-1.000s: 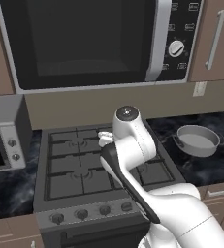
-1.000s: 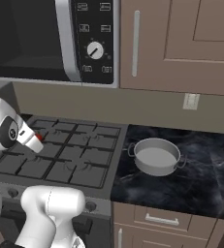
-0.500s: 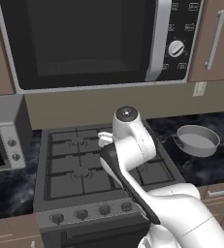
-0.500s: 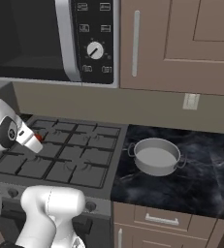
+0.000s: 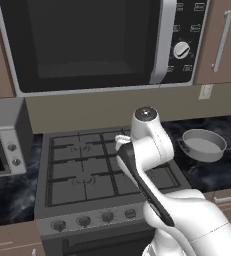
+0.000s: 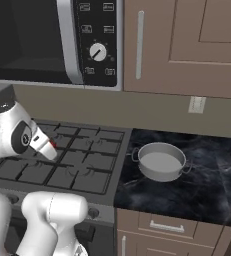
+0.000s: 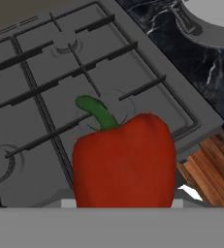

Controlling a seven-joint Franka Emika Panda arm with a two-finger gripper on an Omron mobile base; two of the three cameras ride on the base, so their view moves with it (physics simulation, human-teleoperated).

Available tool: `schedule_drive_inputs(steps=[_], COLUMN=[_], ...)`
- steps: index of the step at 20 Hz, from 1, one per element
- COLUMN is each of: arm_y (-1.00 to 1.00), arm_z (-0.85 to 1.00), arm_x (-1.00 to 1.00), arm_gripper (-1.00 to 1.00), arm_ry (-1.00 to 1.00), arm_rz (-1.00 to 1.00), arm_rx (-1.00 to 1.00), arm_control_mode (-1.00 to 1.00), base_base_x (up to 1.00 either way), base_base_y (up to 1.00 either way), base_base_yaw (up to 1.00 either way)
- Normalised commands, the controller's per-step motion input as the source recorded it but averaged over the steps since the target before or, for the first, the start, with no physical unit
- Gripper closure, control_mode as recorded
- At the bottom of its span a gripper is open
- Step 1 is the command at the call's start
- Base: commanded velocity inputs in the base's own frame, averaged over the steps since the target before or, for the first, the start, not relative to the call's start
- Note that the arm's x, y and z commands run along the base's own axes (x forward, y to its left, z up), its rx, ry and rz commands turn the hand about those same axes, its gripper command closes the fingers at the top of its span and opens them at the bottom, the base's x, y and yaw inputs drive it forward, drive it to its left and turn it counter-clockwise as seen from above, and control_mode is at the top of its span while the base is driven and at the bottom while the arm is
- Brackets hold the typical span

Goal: Turn on the sink faucet. Then move the bell pepper from the counter to the sink. Turn off the sink. Move the vegetable from the sink to the pot next to the stove. Finally move the pot to the rear left burner.

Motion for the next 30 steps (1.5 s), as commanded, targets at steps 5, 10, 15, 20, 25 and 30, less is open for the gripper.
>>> schedule_drive_inputs(steps=[5, 10, 15, 20, 25, 30], arm_y=[-0.8, -0.73, -0.77, -0.82, -0.87, -0.8], arm_z=[-0.07, -0.02, -0.02, 0.0, 0.0, 0.0], arm_x=[0.0, 0.0, 0.01, 0.0, 0.0, 0.05], arm_gripper=[1.0, 1.0, 1.0, 1.0, 1.0, 1.0], arm_ry=[0.06, 0.07, 0.08, 0.05, 0.01, 0.01], arm_rz=[-0.02, -0.02, -0.02, -0.02, -0.04, -0.05], arm_rx=[0.0, 0.0, 0.0, 0.0, 0.0, 0.0], arm_control_mode=[-1.0, -1.0, -1.0, -1.0, -1.0, -1.0], base_base_x=[0.0, 0.0, 0.0, 0.0, 0.0, 0.0], base_base_y=[0.0, 0.0, 0.0, 0.0, 0.0, 0.0], base_base_yaw=[0.0, 0.0, 0.0, 0.0, 0.0, 0.0])
